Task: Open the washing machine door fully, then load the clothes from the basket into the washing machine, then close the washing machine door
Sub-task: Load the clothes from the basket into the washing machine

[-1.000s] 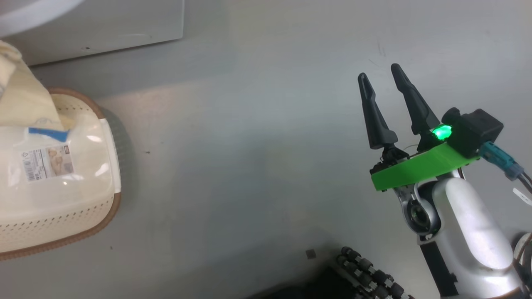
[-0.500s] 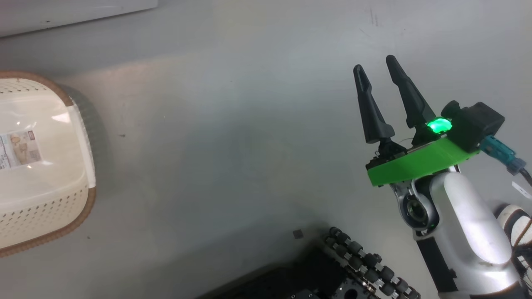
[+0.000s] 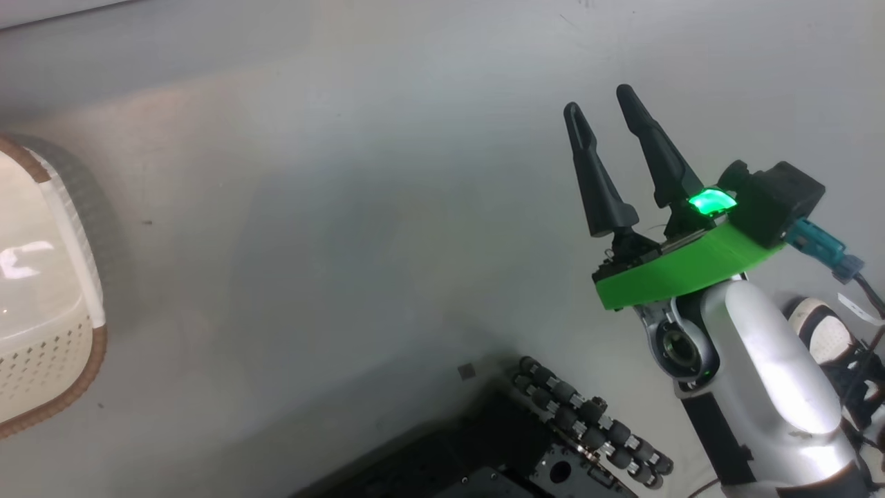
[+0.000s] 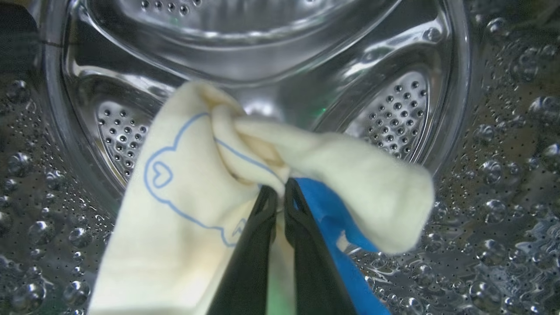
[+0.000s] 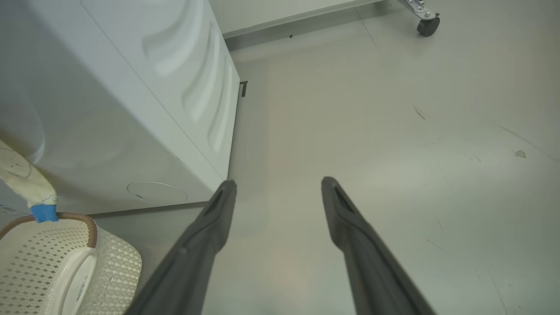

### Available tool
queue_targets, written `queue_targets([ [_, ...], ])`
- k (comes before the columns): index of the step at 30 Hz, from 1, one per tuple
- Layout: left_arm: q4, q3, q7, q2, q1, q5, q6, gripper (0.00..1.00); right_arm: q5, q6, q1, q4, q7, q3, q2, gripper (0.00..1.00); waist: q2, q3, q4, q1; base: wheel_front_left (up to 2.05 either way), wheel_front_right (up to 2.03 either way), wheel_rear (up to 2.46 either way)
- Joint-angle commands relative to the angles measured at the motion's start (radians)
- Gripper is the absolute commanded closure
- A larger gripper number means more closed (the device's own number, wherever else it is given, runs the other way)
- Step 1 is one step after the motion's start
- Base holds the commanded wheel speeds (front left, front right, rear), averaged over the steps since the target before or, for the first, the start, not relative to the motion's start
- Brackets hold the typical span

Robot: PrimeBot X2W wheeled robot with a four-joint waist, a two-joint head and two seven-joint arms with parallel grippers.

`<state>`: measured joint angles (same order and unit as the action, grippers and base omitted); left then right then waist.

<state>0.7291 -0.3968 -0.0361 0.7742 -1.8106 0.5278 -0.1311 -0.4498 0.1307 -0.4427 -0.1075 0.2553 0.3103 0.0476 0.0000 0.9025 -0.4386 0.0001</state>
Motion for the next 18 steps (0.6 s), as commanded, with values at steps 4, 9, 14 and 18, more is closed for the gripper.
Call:
queue_targets([
  [4,0.055,-0.078,0.000,0.027,-0.073,0.001,0.000,1.00,-0.008,0.000,0.028,0.029,0.006,0.013,0.003,0.00,0.0000,0.016,-0.008,-0.0001,0.00,0.00,0.00],
  [9,0.163,-0.137,-0.010,0.004,-0.129,0.023,0.000,1.00,-0.008,0.000,0.036,0.034,0.006,0.016,0.003,0.00,0.0000,0.027,-0.008,-0.0001,0.00,0.00,0.00],
  [14,0.250,-0.183,-0.017,-0.015,-0.168,0.047,0.000,1.00,-0.011,0.000,0.041,0.035,0.006,0.016,0.003,0.00,0.0000,0.032,-0.007,-0.0001,0.00,0.00,0.00],
  [18,0.293,-0.218,-0.021,-0.023,-0.178,0.076,0.000,1.00,-0.013,0.000,0.040,0.032,0.006,0.020,0.003,0.00,0.0000,0.030,-0.008,-0.0001,0.00,0.00,0.00],
])
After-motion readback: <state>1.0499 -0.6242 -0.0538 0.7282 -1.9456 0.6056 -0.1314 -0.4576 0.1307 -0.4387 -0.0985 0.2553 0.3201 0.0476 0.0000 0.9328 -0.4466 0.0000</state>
